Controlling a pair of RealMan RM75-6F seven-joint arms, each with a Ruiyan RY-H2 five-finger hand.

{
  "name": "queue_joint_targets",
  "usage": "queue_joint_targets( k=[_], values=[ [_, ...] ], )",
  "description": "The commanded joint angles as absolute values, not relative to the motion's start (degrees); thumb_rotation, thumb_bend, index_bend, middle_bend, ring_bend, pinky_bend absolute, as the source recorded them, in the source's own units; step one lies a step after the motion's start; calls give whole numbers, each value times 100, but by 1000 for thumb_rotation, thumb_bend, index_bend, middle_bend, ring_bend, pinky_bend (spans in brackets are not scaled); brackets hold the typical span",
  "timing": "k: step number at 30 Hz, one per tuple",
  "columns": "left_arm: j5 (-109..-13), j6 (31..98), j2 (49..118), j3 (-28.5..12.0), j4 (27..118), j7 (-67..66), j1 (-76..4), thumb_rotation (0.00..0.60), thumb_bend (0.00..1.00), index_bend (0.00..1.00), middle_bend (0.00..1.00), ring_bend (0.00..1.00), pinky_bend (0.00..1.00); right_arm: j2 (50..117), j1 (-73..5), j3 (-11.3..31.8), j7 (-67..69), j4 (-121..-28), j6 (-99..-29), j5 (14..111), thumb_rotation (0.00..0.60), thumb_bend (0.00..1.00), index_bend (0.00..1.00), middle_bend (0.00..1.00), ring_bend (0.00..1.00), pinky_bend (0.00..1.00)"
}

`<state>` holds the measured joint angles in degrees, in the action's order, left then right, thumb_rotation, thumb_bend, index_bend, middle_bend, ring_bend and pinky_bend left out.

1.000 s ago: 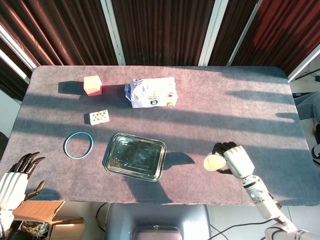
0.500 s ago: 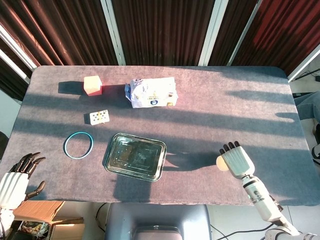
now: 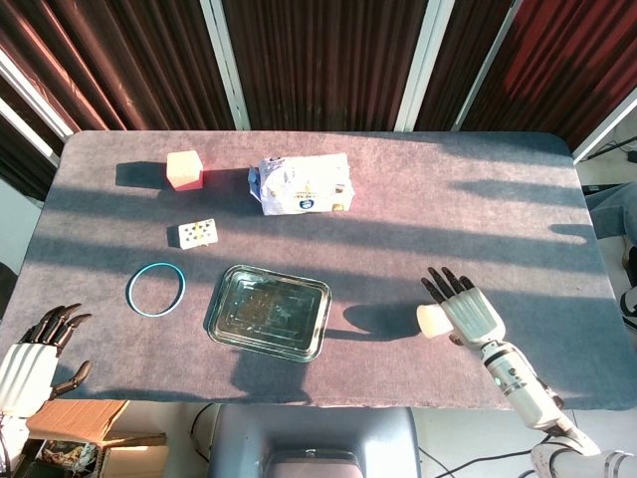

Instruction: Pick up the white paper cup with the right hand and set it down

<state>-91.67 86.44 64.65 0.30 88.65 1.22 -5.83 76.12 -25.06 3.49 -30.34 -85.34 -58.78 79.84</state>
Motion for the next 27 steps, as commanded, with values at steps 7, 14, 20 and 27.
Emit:
queue_joint_targets(
  k=[7, 14, 20, 27],
  values=[
    [-9173, 8628, 6472, 36, 8871, 88, -590, 600, 295, 221, 120, 99, 295, 7638, -2669, 281, -2506, -8102, -5495, 7815, 600, 224, 379, 277, 244, 439],
    [-9164, 8640, 6469, 32, 8872, 99, -583, 600, 295, 221, 119, 99, 295, 7832, -2739, 252, -2473, -7803, -5489, 7814, 600, 226, 559, 392, 381, 556],
    [-9173, 8645, 6468, 35, 8871, 101, -581, 600, 294, 221, 119, 98, 295, 7969, -2682, 242, -2421, -7608, -5941, 8091, 600, 270, 615, 435, 425, 596],
    [-9170, 8650, 6464, 34, 8875, 105, -577, 600, 295, 221, 120, 99, 296, 8185, -2496, 205, -3520, -7270, -7435, 9111, 600, 272, 628, 438, 429, 596]
  ],
)
